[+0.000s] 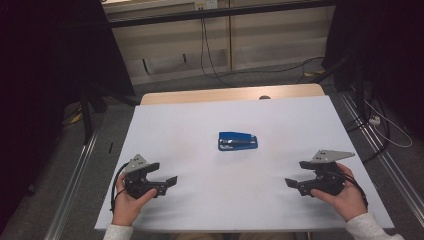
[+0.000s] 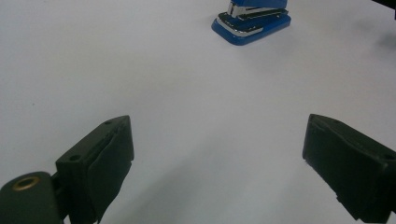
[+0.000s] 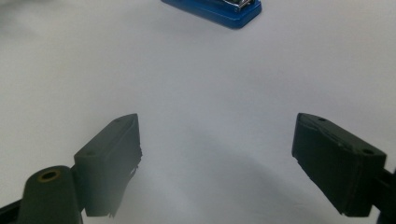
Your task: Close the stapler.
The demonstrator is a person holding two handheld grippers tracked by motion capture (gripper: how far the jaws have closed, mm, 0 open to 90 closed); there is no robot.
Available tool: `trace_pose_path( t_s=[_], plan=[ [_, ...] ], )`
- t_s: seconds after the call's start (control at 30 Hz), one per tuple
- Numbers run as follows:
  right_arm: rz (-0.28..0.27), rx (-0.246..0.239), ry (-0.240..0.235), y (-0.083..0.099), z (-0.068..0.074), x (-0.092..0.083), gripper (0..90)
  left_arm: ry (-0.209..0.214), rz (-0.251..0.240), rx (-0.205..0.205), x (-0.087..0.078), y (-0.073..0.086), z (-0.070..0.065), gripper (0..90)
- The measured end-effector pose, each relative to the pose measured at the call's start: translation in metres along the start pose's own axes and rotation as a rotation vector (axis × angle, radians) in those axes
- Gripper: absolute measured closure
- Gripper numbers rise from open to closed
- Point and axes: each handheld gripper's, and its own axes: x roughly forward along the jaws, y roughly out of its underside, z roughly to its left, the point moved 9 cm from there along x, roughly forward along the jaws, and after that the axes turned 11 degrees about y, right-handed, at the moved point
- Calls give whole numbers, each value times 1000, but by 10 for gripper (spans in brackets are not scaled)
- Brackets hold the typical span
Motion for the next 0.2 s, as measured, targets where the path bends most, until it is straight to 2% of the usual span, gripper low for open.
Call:
trace_pose_path(
  t_s=[0.2],
  plan=[
    [7, 2, 2, 1, -1, 2, 152, -5, -3, -6, -4, 3, 3, 85]
  ],
)
